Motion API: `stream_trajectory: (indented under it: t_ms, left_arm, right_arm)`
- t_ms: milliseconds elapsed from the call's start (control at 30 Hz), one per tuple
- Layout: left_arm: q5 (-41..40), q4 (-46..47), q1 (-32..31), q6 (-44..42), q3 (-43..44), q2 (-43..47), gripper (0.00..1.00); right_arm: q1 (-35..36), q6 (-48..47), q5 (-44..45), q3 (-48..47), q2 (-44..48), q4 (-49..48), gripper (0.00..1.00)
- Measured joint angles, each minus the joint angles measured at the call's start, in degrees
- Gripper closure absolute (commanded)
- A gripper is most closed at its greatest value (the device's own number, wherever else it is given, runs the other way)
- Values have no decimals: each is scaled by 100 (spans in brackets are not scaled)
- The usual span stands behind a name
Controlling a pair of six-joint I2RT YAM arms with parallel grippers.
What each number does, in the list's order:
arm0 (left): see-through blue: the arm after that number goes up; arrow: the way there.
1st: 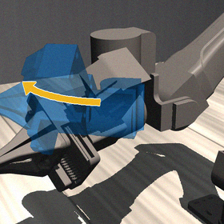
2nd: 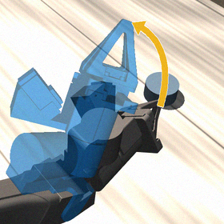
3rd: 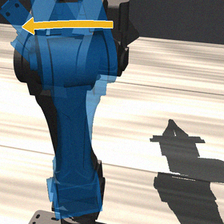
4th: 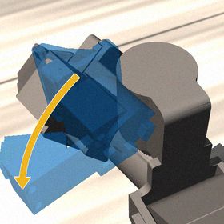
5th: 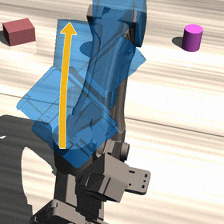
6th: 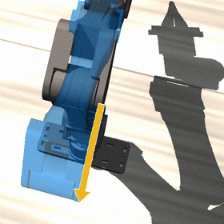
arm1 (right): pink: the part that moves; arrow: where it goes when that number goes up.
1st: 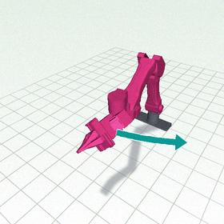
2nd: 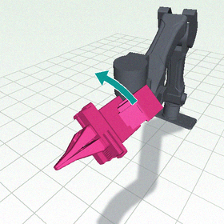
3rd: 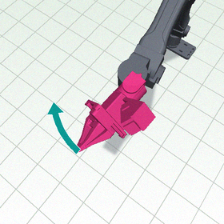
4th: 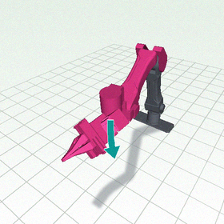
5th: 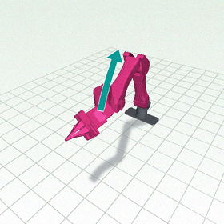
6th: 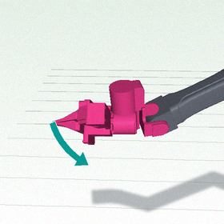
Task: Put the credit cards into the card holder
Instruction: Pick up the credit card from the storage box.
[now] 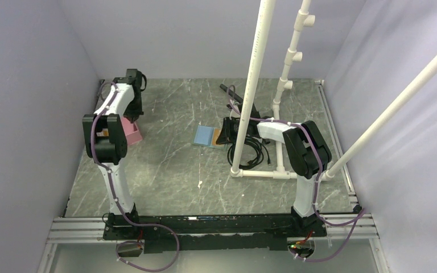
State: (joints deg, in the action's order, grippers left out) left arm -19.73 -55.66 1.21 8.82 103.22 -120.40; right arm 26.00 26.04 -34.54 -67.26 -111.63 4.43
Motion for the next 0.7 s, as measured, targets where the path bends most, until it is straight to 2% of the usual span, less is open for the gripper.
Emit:
stream_trajectory:
  t_ms: [200, 367, 500, 700]
  left_arm:
    - [249, -223, -573, 330, 365, -22, 100]
    - [520, -269, -691, 522, 452, -20, 100]
    - [776, -291, -452, 573, 428, 22, 100]
    - [1010, -332, 389, 632, 199, 439, 100]
  right_arm:
    - [33, -20, 15, -24, -2, 35, 80]
    - [57, -57, 101, -28, 0, 79, 80]
    - [90, -118, 181, -31, -2, 177, 80]
    - [131, -243, 420, -109, -2, 330, 80]
